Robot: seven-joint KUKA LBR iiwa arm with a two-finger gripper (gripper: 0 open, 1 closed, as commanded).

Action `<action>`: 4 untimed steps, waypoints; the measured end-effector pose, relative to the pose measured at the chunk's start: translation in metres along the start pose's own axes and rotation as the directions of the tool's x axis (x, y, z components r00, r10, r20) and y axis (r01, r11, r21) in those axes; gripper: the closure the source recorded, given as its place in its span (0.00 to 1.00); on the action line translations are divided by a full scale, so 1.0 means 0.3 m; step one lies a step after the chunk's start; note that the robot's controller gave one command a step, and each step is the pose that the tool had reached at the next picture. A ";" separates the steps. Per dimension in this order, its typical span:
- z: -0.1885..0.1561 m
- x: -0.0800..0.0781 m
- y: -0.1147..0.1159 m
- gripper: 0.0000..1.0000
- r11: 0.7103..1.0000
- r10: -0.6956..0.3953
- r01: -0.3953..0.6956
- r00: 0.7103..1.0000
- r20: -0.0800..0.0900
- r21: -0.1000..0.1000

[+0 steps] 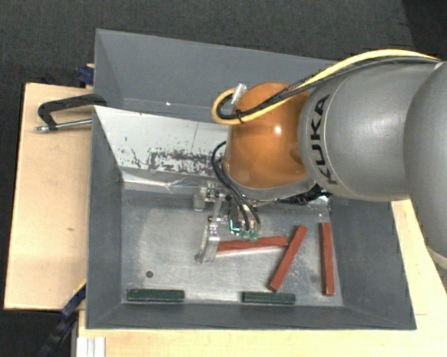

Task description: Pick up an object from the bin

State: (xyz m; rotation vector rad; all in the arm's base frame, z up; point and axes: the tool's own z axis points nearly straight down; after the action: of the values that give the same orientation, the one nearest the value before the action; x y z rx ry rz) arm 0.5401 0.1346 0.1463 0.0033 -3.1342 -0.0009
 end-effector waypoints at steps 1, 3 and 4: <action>-0.016 -0.007 -0.002 0.00 1.000 0.002 -0.002 1.000 0.009 -0.001; 0.181 -0.017 -0.293 0.00 0.995 -0.098 0.098 0.995 0.005 0.001; 0.140 -0.046 -0.387 0.00 0.998 -0.070 0.070 0.997 0.014 0.000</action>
Offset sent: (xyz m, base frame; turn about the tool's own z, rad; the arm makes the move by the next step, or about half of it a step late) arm 0.0177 -0.0818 -0.0763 0.0798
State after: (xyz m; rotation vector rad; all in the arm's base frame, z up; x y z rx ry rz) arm 0.5537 0.0186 0.1040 0.1136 -3.1460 -0.0024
